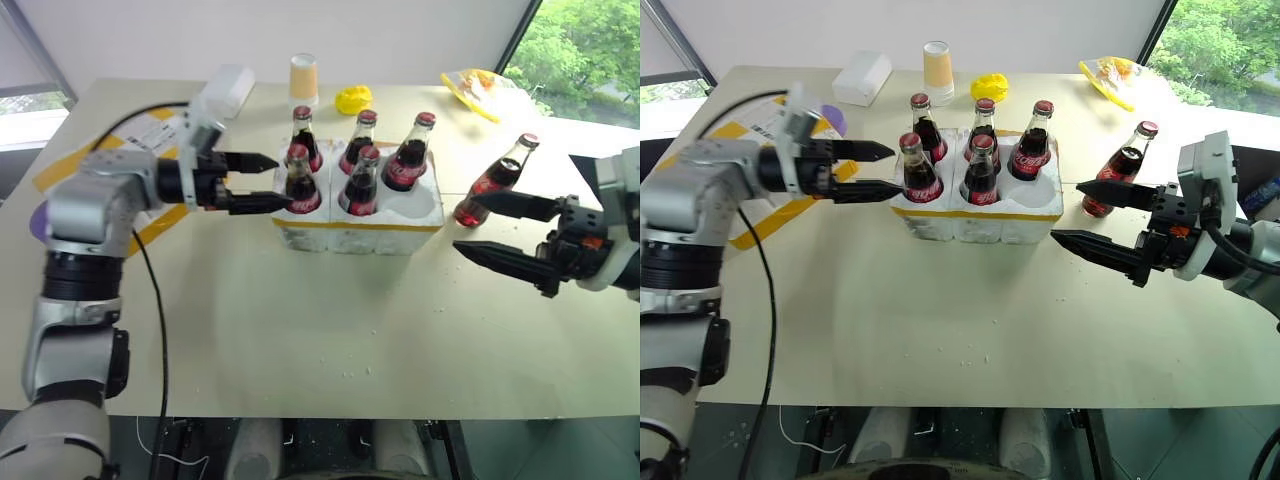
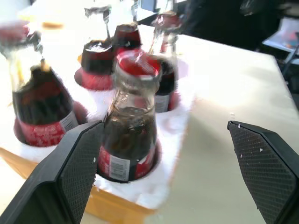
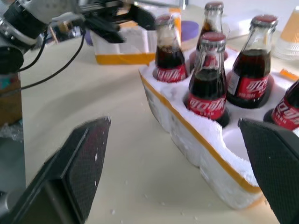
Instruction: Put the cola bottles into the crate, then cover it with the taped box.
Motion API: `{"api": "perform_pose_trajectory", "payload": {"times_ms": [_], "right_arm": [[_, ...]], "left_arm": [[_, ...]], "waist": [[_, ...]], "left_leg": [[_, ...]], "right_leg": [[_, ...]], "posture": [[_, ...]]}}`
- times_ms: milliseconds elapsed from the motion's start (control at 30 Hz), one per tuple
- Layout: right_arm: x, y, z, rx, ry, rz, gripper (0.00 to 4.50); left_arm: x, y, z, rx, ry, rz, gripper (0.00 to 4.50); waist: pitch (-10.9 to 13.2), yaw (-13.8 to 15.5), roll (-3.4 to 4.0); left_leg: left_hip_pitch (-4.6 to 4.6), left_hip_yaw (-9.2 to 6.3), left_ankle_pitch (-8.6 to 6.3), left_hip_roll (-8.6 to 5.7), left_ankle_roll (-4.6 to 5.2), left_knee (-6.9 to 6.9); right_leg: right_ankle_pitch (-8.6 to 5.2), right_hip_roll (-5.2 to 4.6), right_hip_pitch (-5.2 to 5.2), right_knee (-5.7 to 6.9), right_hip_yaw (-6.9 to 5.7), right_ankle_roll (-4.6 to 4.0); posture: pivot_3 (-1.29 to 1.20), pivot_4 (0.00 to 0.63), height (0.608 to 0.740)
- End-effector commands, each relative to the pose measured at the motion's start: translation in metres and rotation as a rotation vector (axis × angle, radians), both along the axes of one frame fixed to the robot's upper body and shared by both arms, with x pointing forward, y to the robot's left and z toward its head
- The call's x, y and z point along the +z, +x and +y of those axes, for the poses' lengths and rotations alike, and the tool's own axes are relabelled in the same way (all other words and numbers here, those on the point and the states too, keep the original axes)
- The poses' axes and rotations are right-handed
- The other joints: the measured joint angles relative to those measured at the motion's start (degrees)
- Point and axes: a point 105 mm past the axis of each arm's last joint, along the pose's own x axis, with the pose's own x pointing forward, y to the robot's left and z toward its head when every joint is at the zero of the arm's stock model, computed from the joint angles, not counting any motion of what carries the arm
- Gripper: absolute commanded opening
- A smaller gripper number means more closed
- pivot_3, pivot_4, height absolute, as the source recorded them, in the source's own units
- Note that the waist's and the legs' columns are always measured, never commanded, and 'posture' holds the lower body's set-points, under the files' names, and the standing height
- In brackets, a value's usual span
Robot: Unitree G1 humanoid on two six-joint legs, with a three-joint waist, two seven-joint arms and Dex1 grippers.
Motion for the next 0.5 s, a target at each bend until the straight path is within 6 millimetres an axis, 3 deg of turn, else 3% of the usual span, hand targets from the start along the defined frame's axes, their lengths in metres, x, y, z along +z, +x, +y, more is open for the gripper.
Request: {"api": "perform_pose_trajectory", "payload": {"times_ms": [33,267,500], "right_arm": [[0.012,0.000,-0.019,-0.103,0.003,-0.059,4.50],[-0.009,0.030,-0.061,-0.469,0.093,-0.056,4.50],[-0.040,0.056,-0.075,-0.678,0.163,-0.031,4.50]], "left_arm": [[0.023,-0.032,0.010,-0.062,-0.009,-0.009,4.42],[0.012,-0.060,0.004,-0.067,0.014,-0.006,4.42],[0.005,-0.066,-0.007,-0.039,-0.015,-0.017,4.42]], "waist": [[0.0,0.1,0.00],[0.0,0.1,-0.02],[0.0,-0.1,0.11]], "left_leg": [[0.00,-0.01,0.00,0.01,0.00,0.00],[0.07,-0.04,0.00,0.01,-0.01,0.02],[0.08,-0.01,0.05,-0.02,-0.10,-0.03]], "right_leg": [[0.00,0.00,0.00,0.00,0.00,0.00],[-0.01,-0.04,0.14,0.02,0.00,0.00],[-0.01,0.04,0.08,0.04,0.01,0.00]], "posture": [[0.00,0.150,0.740],[0.00,0.150,0.740],[0.00,0.150,0.740]]}}
